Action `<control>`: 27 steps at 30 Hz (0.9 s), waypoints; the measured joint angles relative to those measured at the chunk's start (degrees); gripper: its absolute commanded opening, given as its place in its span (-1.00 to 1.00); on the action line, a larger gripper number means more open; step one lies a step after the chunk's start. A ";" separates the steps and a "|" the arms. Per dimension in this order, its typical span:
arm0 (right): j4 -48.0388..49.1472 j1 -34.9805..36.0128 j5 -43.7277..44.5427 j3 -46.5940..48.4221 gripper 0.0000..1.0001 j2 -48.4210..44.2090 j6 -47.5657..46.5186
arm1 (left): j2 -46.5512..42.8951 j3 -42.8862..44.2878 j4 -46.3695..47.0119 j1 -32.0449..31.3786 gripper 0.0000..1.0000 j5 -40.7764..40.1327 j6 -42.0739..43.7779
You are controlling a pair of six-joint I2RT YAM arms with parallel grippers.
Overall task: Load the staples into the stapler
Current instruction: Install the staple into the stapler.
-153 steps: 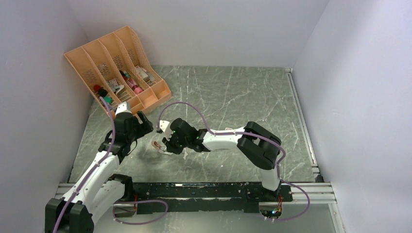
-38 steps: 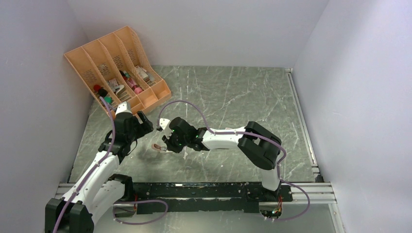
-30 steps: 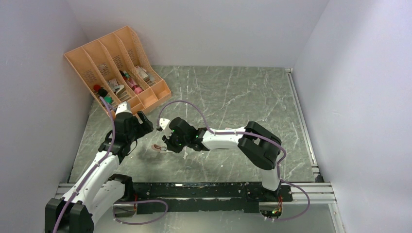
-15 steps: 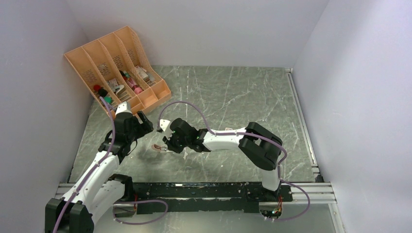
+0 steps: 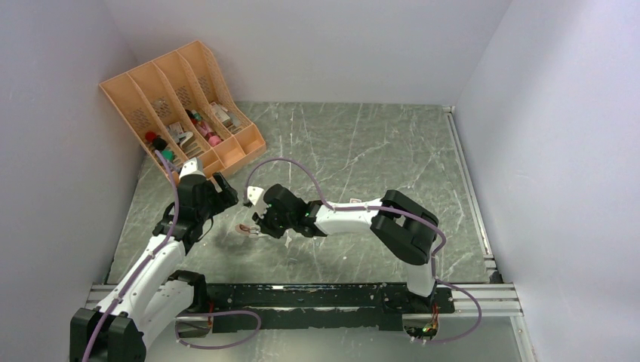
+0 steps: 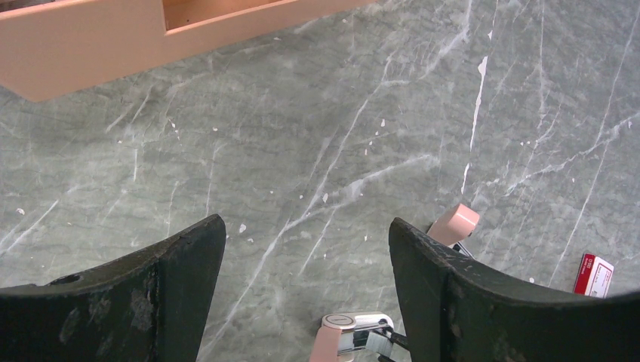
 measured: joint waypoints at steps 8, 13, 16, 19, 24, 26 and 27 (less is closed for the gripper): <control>-0.26 0.26 0.63 0.07 -0.66 0.00 -0.74 | 0.00 0.00 0.00 0.00 0.67 0.00 0.00; -1.16 0.59 0.87 0.50 -0.66 0.00 -1.53 | 0.00 0.00 0.02 0.00 0.67 -0.02 0.00; -1.79 0.70 1.03 0.76 -0.66 0.00 -2.16 | 0.00 0.00 0.02 0.00 0.67 0.00 0.00; -2.21 0.76 1.07 0.96 -0.66 0.02 -2.97 | 0.00 0.00 0.02 0.00 0.67 0.00 0.00; -2.19 0.90 0.96 0.96 -0.66 0.02 -4.46 | 0.00 0.00 0.02 0.00 0.67 -0.02 0.00; -2.16 0.92 0.79 0.96 -0.66 0.02 -5.05 | 0.00 0.00 0.02 0.00 0.67 0.00 0.00; -2.14 0.92 0.63 0.96 -0.66 0.02 -5.46 | 0.00 0.00 0.02 0.00 0.67 -0.02 0.02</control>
